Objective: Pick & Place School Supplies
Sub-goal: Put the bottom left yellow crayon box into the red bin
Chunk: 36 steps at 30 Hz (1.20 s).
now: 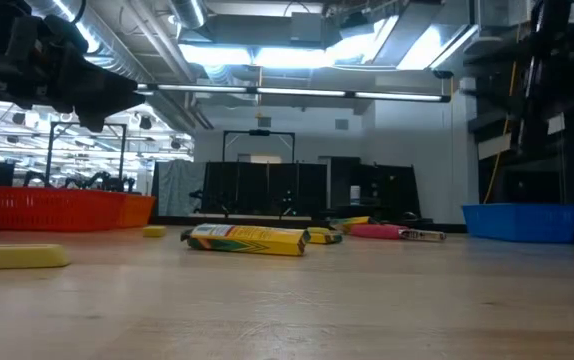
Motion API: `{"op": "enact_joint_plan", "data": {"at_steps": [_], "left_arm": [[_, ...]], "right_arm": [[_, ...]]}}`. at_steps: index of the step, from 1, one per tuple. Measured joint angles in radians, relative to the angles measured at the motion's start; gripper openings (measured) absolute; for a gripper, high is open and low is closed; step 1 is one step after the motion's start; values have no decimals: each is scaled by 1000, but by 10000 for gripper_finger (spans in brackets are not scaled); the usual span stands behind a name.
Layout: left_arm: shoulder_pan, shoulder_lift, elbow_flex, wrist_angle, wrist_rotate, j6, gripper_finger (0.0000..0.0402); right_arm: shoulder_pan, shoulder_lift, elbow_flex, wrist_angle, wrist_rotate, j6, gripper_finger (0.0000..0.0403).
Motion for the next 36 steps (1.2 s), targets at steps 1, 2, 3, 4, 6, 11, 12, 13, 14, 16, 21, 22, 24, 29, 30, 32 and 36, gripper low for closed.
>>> {"op": "enact_joint_plan", "data": {"at_steps": [1, 2, 3, 4, 6, 11, 12, 13, 14, 16, 21, 22, 24, 29, 30, 32, 36], "left_arm": [[0, 2, 0, 49, -16, -44, 157], [0, 2, 0, 112, -38, -99, 157], [0, 2, 0, 195, -70, -148, 157], [0, 2, 0, 290, -105, -196, 157], [0, 1, 0, 478, -160, -271, 157], [0, 1, 7, 832, -163, -279, 157], [0, 1, 10, 869, -166, -253, 157], [0, 1, 14, 907, -159, -235, 157], [0, 2, 23, 954, -147, -235, 157], [0, 1, 52, 1053, -138, -303, 157], [0, 6, 164, 1039, 79, -421, 158], [0, 14, 201, 1000, 150, -430, 159], [0, 34, 279, 860, 217, -402, 164], [0, 189, 598, 143, -19, -308, 168], [0, 233, 685, -57, -89, -305, 168], [-1, 342, 863, -459, -222, -348, 168], [-1, 579, 1118, -1087, -311, -635, 168]], "right_arm": [[9, 2, 0, 60, 19, -24, 173], [20, 7, 0, 141, 37, -62, 173], [34, 20, 0, 231, 59, -110, 173], [50, 41, 0, 318, 77, -168, 173], [82, 85, 0, 481, 103, -300, 173], [134, 232, 65, 593, 134, -461, 173], [137, 264, 88, 598, 134, -475, 173], [139, 295, 110, 601, 133, -487, 173], [140, 329, 133, 597, 130, -502, 173], [140, 385, 180, 596, 115, -539, 173], [140, 469, 290, 597, 40, -623, 173], [140, 478, 308, 598, 38, -642, 173], [140, 489, 336, 597, 38, -682, 173], [139, 495, 394, 574, -36, -681, 173], [139, 492, 401, 560, -73, -681, 173], [140, 485, 409, 544, -112, -681, 173], [140, 484, 412, 530, -116, -665, 173]]}}
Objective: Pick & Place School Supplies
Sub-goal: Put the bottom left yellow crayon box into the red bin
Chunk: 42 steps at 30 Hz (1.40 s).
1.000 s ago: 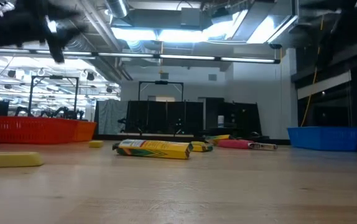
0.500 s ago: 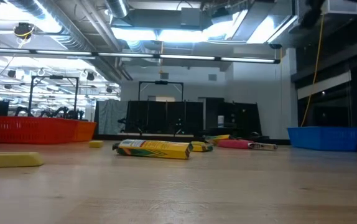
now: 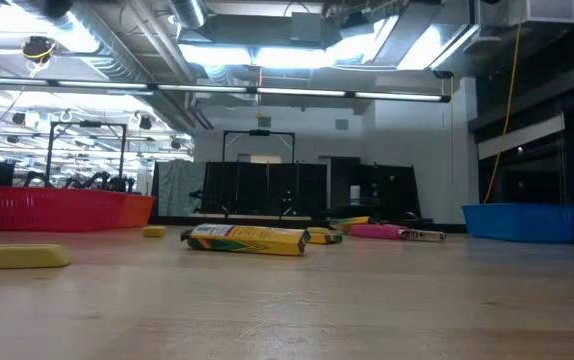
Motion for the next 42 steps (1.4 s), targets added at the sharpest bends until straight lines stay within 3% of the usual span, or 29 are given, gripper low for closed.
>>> {"op": "enact_joint_plan", "data": {"at_steps": [3, 7, 11, 15, 20, 24, 27, 33, 42], "left_arm": [[-1, 129, 81, -244, 89, -144, 166], [-38, 239, 73, -351, 286, -257, 163], [-159, 302, 59, -333, 305, -366, 157], [-318, 376, 58, -203, 277, -376, 155], [-511, 516, 58, 61, 46, -114, 155], [-528, 660, 58, 187, -35, 101, 164], [-493, 773, 58, 190, -9, 209, 182], [-386, 973, 58, 188, 212, 474, 233], [-374, 1076, 58, 326, 223, 873, 275]], "right_arm": [[0, 1, 0, -51, 0, 40, 173], [0, 1, 0, -84, 0, 73, 173], [0, 2, 0, -87, -15, 87, 173], [0, 2, 0, -92, -73, 113, 173], [24, 2, 0, -106, -74, 120, 173], [44, 2, 0, -113, -33, 119, 173], [57, 2, -1, -113, -14, 121, 173], [78, 2, -1, -103, 16, 146, 173], [112, 2, -1, -68, 81, 113, 173]]}}
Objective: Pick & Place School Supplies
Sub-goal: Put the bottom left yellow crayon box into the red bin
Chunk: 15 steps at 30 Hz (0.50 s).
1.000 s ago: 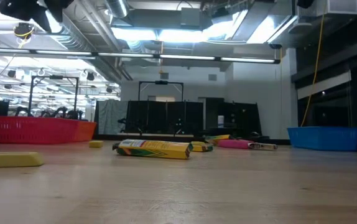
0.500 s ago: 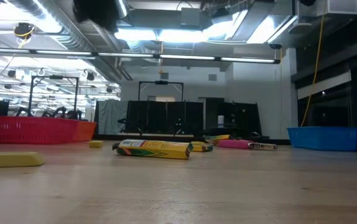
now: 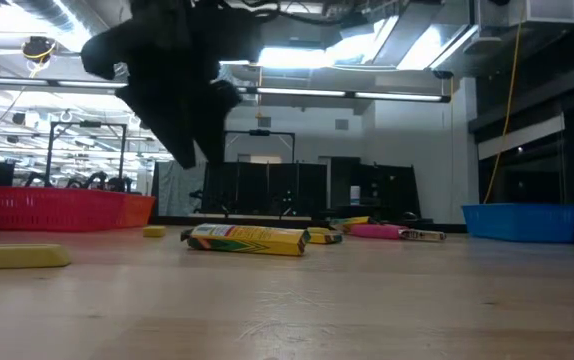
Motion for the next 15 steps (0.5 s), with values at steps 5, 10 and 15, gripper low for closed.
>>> {"op": "enact_joint_plan", "data": {"at_steps": [5, 10, 15], "left_arm": [[22, 48, 0, 54, 22, 70, 276], [36, 102, 0, 93, 52, 96, 276], [39, 144, 0, 149, 52, 65, 276]], "right_arm": [[8, 0, 0, 0, 31, -24, 173], [20, 6, 0, 1, 63, -44, 173], [31, 17, 0, 9, 82, -46, 173]]}}
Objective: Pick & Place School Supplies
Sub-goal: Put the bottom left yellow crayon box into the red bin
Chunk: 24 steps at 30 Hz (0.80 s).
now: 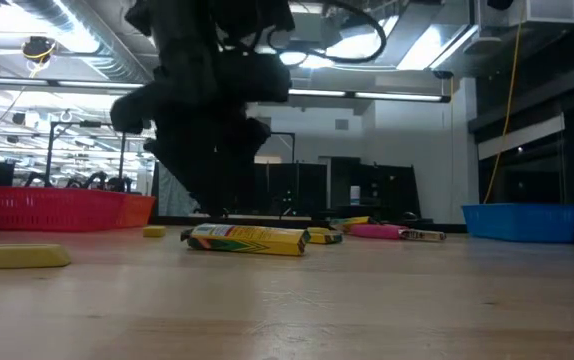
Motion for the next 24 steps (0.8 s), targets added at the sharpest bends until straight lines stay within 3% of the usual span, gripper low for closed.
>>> {"op": "enact_joint_plan", "data": {"at_steps": [16, 24], "left_arm": [[-6, 86, 1, 50, -50, -102, 271], [-6, 86, 1, 59, -17, -172, 204]], "right_arm": [[44, 4, 0, 14, 27, -8, 173], [61, 4, 0, 21, 34, -16, 173]]}}
